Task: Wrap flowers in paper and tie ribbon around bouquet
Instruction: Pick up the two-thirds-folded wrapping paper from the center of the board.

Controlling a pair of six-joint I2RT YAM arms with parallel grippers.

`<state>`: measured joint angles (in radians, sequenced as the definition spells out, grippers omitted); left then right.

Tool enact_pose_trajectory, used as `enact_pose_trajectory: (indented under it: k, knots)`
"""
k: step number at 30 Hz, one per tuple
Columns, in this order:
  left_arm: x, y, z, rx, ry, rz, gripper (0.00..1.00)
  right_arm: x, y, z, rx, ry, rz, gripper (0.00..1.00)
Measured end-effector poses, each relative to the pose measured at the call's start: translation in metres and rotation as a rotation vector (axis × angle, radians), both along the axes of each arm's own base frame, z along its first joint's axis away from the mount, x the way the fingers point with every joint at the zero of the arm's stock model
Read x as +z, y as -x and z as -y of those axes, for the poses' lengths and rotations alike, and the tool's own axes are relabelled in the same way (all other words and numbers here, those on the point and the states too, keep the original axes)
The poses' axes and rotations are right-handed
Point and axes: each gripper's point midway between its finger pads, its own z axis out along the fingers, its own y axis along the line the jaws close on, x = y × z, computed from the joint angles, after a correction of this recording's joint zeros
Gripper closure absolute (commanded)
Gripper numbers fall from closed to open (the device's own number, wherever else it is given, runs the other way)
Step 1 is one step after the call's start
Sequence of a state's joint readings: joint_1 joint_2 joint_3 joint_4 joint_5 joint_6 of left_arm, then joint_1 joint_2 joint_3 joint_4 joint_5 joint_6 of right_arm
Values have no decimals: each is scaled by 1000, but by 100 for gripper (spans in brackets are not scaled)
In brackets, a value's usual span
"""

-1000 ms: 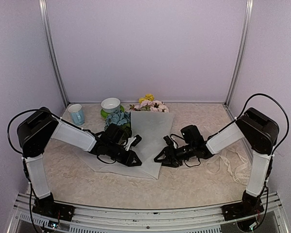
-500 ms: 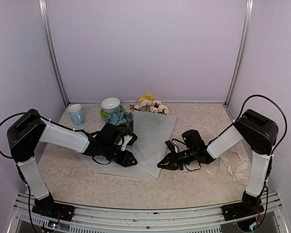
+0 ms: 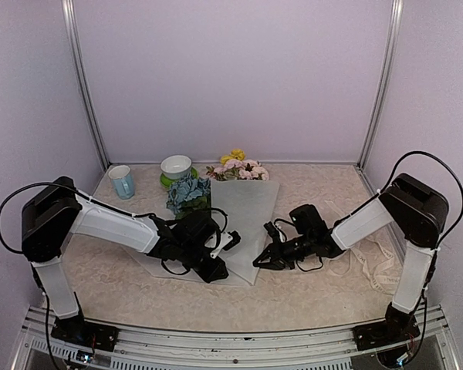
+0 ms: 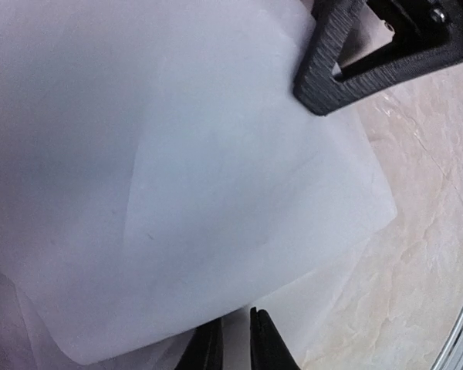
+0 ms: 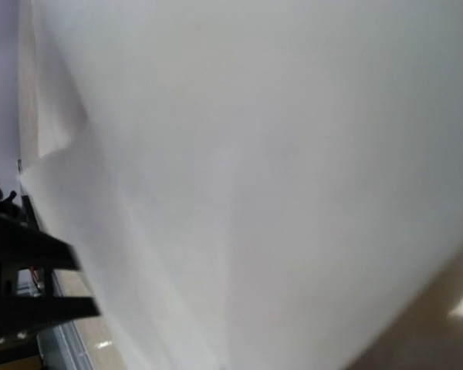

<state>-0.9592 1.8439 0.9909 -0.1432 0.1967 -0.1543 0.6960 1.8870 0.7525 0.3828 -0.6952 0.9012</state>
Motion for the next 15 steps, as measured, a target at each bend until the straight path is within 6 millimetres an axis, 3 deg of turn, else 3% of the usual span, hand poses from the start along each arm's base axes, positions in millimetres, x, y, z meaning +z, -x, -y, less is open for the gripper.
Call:
enact_pose_trajectory:
  k: [6,15]
  knots:
    - [-4,10,-23,87,-34,-26,87,4,1,1,17,4,32,100]
    - [-6,44,-83,269,-70,-129,86,6,3,3,45,15,72,100]
